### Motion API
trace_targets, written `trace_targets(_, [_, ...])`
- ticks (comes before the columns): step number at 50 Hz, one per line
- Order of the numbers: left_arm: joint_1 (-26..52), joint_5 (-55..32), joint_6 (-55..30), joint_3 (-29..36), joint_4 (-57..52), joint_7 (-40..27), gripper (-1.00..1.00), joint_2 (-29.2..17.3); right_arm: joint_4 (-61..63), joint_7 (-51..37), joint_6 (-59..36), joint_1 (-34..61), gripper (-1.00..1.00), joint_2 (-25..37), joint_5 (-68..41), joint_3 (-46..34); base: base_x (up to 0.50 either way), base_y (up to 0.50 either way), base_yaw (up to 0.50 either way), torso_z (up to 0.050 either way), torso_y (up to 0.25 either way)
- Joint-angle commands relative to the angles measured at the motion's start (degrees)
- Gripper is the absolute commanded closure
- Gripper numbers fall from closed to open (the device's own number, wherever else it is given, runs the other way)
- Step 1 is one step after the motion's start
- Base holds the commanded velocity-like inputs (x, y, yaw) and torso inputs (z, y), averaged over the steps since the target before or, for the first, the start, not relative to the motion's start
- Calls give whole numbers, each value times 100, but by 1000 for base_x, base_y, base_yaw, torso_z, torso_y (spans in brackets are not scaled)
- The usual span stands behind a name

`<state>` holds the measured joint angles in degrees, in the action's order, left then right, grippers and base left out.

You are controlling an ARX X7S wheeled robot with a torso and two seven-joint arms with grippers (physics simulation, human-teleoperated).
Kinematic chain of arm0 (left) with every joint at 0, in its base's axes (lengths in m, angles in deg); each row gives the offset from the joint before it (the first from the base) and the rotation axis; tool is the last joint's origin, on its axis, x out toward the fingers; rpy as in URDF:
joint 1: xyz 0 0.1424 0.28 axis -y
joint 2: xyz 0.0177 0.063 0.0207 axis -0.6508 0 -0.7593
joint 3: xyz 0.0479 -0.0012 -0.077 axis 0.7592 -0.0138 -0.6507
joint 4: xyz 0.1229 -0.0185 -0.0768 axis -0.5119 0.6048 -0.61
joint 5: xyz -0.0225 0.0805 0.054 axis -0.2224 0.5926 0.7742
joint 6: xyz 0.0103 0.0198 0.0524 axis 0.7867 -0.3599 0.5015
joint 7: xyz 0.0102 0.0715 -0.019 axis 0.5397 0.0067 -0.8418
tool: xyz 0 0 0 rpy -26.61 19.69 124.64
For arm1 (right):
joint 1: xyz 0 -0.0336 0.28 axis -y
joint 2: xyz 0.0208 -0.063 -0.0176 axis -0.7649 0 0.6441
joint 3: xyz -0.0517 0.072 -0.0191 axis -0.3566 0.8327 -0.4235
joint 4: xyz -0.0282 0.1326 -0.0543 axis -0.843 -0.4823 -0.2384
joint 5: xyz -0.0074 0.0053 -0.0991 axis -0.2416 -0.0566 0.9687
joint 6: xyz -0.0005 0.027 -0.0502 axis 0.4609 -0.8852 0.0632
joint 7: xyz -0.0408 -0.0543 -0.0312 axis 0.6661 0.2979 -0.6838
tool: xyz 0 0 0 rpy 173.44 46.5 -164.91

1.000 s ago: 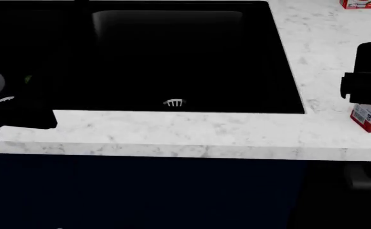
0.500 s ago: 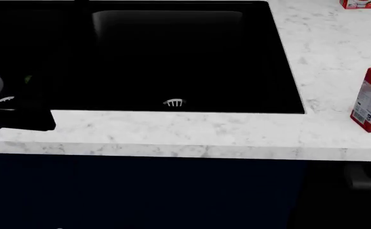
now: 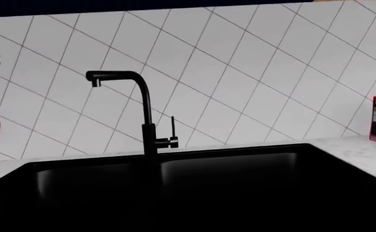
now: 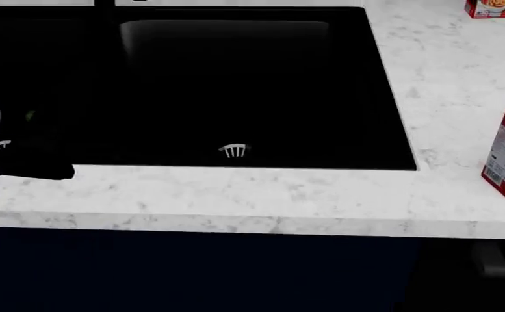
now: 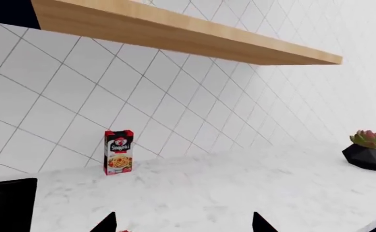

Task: Pick the boxed drink from the counter and place it in the sink

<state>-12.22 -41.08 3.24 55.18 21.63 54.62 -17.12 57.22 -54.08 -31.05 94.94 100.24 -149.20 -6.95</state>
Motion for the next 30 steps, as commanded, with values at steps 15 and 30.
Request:
trace_targets(15, [-73,-73,-34,32,-149,-56,-100,-37,-48,-58,500,-451,-100,184,-527,306,161,-327,0,0,0])
trace_targets(30, [-96,-119,-13,46,-133,-57,-100,-49,54,-16,686,-464,-100,266,-646,242,171,-446,0,0,0])
